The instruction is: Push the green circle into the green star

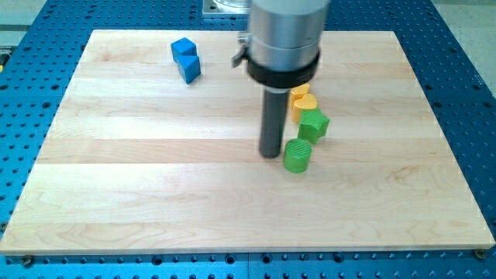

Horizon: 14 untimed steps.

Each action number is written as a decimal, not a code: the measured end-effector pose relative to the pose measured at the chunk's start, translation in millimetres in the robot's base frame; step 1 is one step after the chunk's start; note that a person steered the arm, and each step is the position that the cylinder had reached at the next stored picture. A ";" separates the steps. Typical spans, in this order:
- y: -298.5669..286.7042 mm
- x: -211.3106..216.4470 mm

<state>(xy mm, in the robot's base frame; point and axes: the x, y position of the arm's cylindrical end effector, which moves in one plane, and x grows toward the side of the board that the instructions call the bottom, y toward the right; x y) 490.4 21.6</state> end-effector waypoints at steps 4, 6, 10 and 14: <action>136.5 28.4; 101.2 19.0; 93.9 12.3; 98.9 -56.9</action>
<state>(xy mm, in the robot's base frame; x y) 433.5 120.5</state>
